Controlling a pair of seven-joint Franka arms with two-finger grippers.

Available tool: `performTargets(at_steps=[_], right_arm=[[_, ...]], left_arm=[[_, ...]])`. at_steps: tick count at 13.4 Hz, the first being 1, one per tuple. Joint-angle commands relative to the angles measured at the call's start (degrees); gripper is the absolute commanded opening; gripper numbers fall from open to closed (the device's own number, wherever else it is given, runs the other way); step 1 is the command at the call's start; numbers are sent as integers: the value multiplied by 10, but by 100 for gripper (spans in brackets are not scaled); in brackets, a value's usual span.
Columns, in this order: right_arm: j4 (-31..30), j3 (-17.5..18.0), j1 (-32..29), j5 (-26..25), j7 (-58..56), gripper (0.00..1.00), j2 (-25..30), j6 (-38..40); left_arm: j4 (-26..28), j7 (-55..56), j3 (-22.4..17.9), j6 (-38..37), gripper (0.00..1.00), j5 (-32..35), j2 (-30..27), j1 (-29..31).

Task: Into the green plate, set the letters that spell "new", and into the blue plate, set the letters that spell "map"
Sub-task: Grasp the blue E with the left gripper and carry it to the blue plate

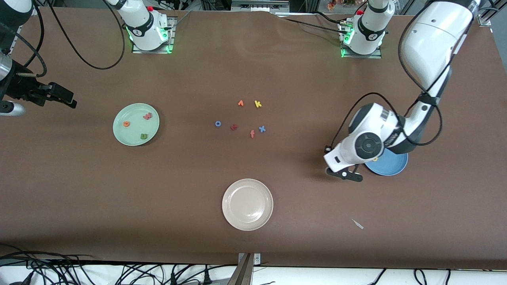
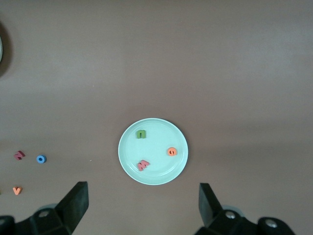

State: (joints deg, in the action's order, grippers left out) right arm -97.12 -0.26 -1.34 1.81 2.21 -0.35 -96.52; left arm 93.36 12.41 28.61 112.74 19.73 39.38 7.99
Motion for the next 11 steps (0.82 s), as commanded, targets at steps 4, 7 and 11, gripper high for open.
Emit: performTargets(at_steps=[4,7,11], right_arm=[[11,0,-1,8,6,100,-2,11],[11,0,-1,8,6,100,-3,11],[11,0,-1,8,6,100,-3,11]], left_arm=[[12,-196,1,-70,18,5,-21,80],[11,-269,0,-79,21,50,-14,124],[11,-288,1,-81,100,58,-12,137]])
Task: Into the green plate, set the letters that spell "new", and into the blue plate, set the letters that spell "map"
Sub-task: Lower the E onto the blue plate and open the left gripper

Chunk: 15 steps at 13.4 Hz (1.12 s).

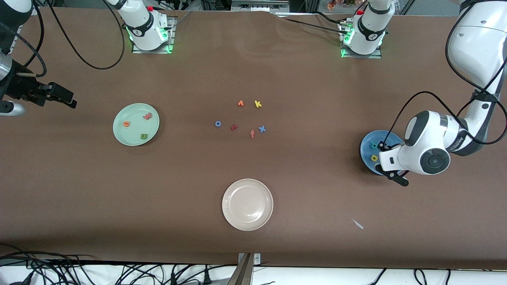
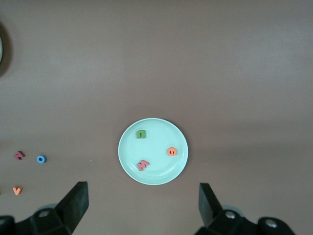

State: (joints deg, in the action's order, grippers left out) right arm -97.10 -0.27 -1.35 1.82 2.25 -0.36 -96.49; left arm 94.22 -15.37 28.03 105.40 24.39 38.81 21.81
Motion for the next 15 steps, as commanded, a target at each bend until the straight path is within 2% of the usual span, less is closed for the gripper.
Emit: performTargets(at_steps=[1,2,5,9,12,13,15], right_arm=[[10,0,-1,8,6,100,-3,10],[10,0,-1,8,6,100,-3,10],[10,0,-1,8,6,100,-3,10],[10,0,-1,8,6,100,-3,11],[10,-1,-1,8,6,100,-3,11],[10,-1,-1,8,6,100,-3,11],[10,-1,-1,6,6,100,-3,10]], left_arm=[[1,-8,7,-9,100,8,-10,0],[-3,-8,7,-19,100,8,-12,2],[-62,-7,10,-97,100,6,-15,-3],[-101,3,11,-147,100,5,-26,-4],[-104,53,13,-169,100,4,-42,-1],[-96,68,16,-170,100,-5,-66,1],[-92,74,15,-171,100,-68,-80,10]])
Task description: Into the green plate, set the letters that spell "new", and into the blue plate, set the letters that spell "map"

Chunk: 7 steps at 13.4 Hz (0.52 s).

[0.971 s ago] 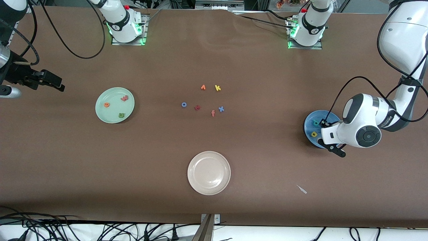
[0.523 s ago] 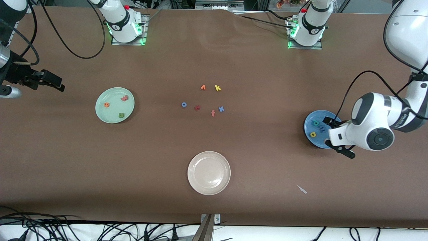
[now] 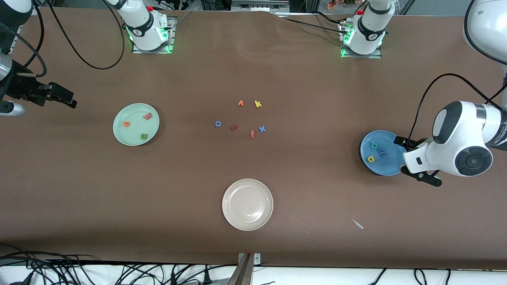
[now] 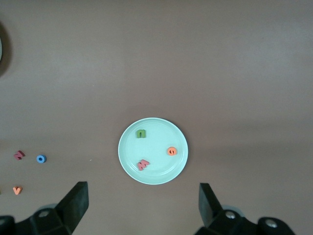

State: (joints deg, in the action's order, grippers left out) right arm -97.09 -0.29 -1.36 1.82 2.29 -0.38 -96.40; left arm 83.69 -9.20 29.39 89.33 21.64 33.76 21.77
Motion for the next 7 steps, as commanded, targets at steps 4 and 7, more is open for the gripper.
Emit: performTargets(at_steps=[4,7], right_arm=[[12,-1,-2,1,6,100,-3,8],[12,-1,-1,-1,6,100,-3,9]], left_arm=[[1,12,0,-59,100,-71,-53,33],[11,11,-52,-55,100,-83,-105,-7]])
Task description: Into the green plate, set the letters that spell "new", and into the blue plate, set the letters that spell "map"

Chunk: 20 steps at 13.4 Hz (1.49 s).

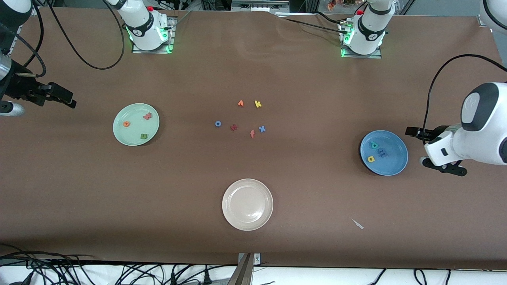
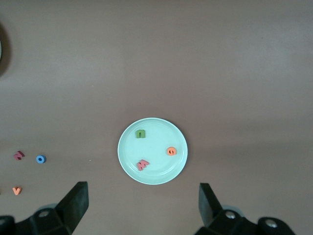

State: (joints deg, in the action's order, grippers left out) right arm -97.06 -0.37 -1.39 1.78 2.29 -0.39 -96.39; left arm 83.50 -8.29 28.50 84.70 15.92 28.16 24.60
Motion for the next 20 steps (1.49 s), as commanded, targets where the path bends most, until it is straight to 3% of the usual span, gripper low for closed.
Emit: performTargets(at_steps=[1,3,6,10,20], right_arm=[[12,0,0,0,6,100,-3,8],[12,0,-1,2,6,100,-3,12],[12,0,-1,4,6,100,-3,13],[12,0,-1,2,6,100,-3,12],[12,1,0,2,6,100,-3,11]], left_arm=[[17,2,-98,-9,100,-46,-79,-78],[25,4,-182,-9,100,-94,-129,-141],[44,8,-234,-10,100,-96,-206,-196],[37,28,-241,26,100,-162,-255,-198],[37,29,-239,31,100,-165,-257,-186]])
